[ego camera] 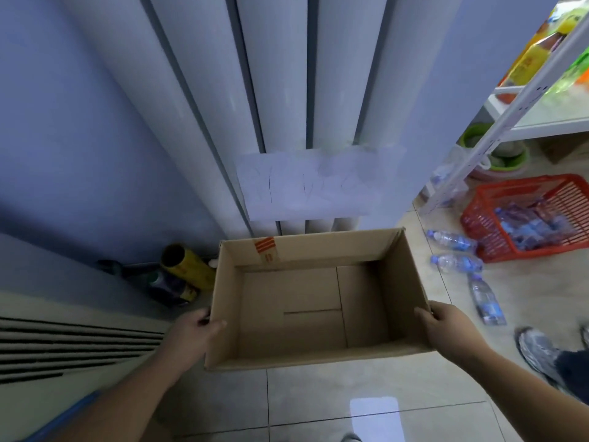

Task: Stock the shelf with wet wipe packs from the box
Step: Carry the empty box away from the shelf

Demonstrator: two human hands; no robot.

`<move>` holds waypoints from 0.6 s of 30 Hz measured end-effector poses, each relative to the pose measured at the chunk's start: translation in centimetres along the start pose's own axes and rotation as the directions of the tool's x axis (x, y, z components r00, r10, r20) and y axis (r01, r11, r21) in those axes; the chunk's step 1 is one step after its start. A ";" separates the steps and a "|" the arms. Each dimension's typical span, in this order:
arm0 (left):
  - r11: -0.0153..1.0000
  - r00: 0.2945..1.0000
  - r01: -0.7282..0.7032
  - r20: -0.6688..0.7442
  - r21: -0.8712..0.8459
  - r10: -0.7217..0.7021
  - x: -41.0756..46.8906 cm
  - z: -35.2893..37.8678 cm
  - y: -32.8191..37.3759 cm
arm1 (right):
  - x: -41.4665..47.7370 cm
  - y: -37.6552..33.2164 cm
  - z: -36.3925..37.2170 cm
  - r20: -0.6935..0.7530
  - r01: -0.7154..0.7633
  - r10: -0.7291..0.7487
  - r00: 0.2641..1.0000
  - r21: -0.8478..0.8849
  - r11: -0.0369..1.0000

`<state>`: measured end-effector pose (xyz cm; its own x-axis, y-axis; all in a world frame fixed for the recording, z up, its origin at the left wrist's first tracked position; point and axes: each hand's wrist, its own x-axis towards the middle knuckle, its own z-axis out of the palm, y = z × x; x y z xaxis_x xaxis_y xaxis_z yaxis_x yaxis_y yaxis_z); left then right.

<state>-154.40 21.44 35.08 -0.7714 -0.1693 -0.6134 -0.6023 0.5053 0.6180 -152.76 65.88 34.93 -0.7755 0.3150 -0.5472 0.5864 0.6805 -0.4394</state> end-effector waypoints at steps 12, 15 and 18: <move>0.996 0.998 0.057 -0.038 0.065 -0.055 6.2 2.5 -2.3 | 4.9 0.6 3.0 0.033 -0.013 0.012 0.999 0.001 1.000; 0.997 0.997 0.051 -0.063 0.063 -0.047 6.6 2.7 -2.3 | 5.3 0.4 3.0 0.024 -0.016 0.015 1.000 0.010 1.000; 0.996 0.995 0.047 -0.094 0.081 -0.039 6.7 2.7 -1.6 | 5.4 0.3 3.0 0.018 -0.016 0.016 1.000 0.030 0.999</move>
<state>-158.06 21.80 28.60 -0.7633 -0.2679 -0.5878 -0.6190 0.5636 0.5469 -156.06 65.79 29.74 -0.7618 0.3136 -0.5668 0.6057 0.6550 -0.4517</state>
